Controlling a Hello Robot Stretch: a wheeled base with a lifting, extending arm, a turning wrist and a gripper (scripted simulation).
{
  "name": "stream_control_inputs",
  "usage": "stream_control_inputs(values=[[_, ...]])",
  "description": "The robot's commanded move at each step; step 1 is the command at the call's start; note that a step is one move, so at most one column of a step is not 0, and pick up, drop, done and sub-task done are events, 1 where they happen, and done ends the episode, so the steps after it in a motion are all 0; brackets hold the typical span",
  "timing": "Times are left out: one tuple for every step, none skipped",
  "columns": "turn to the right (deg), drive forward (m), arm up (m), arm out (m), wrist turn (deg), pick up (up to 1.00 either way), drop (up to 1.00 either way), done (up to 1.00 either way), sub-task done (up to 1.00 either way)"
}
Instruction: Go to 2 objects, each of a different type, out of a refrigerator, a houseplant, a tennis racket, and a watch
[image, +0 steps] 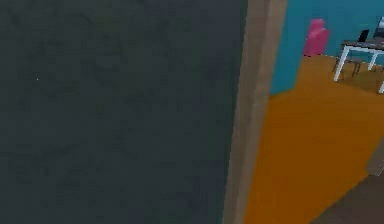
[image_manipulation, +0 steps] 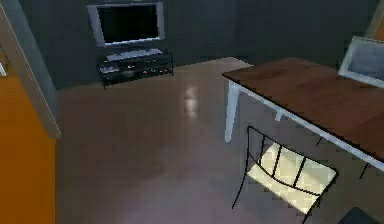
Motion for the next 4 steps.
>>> stream_control_inputs(values=[[45.0,0.00,0.00,0.00,0.0,0.00,0.00,0.00,0.00],[45.0,0.00,0.00,0.00,0.0,0.00,0.00,0.00,0.00],[45.0,0.00,0.00,0.00,0.0,0.00,0.00,0.00,0.00],[18.0,0.00,0.00,0.00,0.0,0.00,0.00,0.00,0.00]])
